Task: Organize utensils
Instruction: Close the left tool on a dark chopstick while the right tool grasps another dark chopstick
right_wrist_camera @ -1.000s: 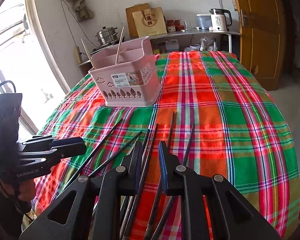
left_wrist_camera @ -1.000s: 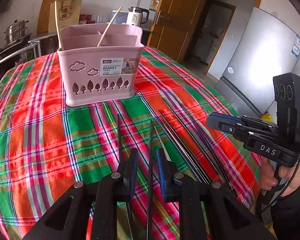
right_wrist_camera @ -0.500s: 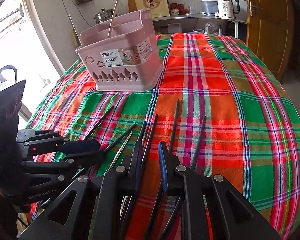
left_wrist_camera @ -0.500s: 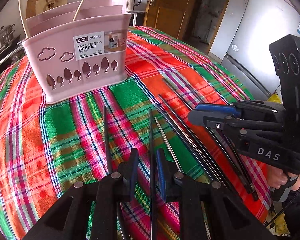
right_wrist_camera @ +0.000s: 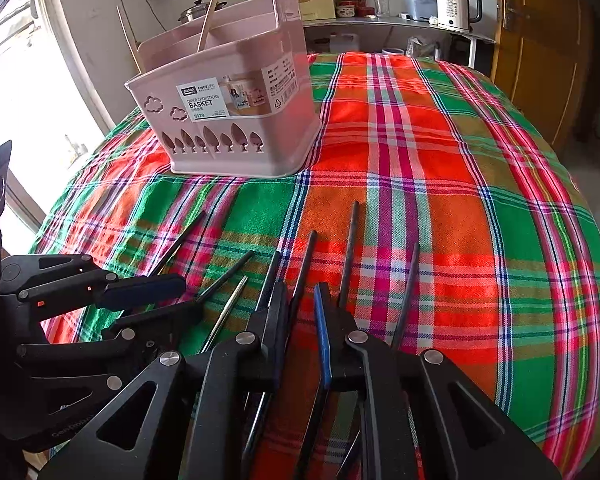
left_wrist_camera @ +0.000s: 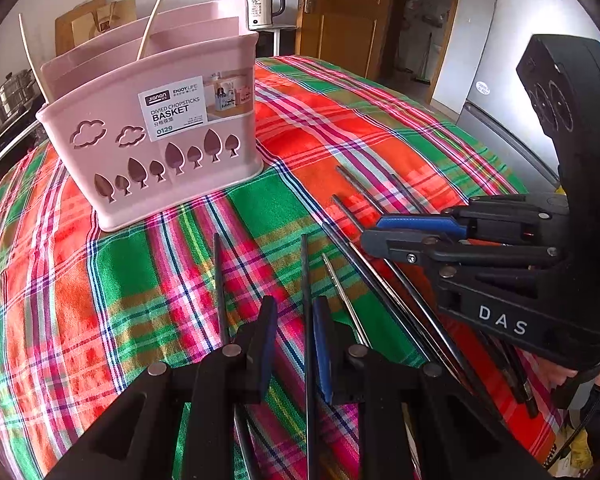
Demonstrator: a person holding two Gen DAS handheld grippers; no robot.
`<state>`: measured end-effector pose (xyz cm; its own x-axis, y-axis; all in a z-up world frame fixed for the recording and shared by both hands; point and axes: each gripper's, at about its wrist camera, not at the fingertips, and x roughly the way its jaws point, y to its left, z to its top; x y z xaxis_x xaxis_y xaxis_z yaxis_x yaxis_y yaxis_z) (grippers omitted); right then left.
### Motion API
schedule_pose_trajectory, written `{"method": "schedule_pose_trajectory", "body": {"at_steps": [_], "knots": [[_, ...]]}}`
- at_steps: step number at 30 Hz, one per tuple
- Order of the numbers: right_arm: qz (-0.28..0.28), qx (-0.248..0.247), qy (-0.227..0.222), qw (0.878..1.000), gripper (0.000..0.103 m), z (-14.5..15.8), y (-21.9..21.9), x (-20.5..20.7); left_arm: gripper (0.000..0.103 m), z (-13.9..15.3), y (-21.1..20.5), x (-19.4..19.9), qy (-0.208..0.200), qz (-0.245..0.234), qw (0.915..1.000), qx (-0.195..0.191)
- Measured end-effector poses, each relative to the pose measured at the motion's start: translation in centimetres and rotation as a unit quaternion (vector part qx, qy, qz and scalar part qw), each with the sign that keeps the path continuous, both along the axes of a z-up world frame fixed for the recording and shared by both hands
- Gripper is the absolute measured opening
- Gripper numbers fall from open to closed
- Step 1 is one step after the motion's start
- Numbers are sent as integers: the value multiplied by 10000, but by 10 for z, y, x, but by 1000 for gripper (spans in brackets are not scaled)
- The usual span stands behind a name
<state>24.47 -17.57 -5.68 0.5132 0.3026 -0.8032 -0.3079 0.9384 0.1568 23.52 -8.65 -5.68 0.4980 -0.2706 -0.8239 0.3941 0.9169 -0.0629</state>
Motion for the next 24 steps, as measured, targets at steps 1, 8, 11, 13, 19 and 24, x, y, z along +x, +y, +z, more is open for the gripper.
{"method": "schedule_pose_trajectory", "body": {"at_steps": [1,8,11,13,19,24], "knots": [[2,-34,3,10000,12,0,1,1,18,0,1,1,3,14,10000,1],[5,-139,36,9999,8,-1,1,4,17,3,0,5,-16,17,9999,107],[11,-198,30,9998,7,-1,3,3,14,2,-6,5,-38,40,9997,242],[8,-183,33,9998,6,0,4,3,6,3,-7,4,-26,65,9997,254],[15,-102,2,9999,6,3,3,0,5,5,0,10,121,152,9998,19],[35,21,-143,9999,6,17,0,-5,5,22,10,9,58,204,9994,-262]]}}
